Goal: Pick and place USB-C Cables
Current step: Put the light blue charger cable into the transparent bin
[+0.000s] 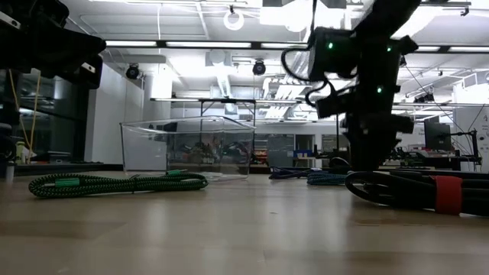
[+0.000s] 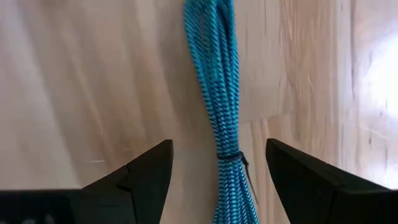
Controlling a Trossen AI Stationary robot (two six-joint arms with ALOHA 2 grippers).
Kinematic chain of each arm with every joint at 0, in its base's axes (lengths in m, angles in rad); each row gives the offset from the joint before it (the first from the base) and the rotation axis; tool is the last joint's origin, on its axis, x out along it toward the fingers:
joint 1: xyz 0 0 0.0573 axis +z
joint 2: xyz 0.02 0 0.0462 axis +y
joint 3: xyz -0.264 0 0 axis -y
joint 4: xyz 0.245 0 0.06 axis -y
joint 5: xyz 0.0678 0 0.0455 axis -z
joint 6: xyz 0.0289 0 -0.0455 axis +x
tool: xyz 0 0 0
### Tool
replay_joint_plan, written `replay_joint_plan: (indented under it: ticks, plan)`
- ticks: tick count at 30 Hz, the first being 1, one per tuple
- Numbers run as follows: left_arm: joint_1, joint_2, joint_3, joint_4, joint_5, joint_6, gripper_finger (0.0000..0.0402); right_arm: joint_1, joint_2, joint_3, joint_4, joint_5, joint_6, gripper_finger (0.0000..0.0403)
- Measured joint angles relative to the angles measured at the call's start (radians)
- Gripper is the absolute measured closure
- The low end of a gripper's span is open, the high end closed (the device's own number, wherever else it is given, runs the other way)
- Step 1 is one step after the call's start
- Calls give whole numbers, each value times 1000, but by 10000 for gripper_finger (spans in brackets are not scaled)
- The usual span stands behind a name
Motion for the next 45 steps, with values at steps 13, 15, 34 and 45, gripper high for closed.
replay_joint_plan:
  ticks: [13,15,34,45]
  plan:
    - [0,0,0,0,0,0,401,-71,49,3,2,-72,-45,154]
    - [0,0,0,0,0,0,401,-75,49,3,3,-73,-52,154]
    - [0,0,0,0,0,0,401,-77,52,1,5,-102,-62,244]
    - [0,0,0,0,0,0,401,-77,53,0,4,-99,-72,346]
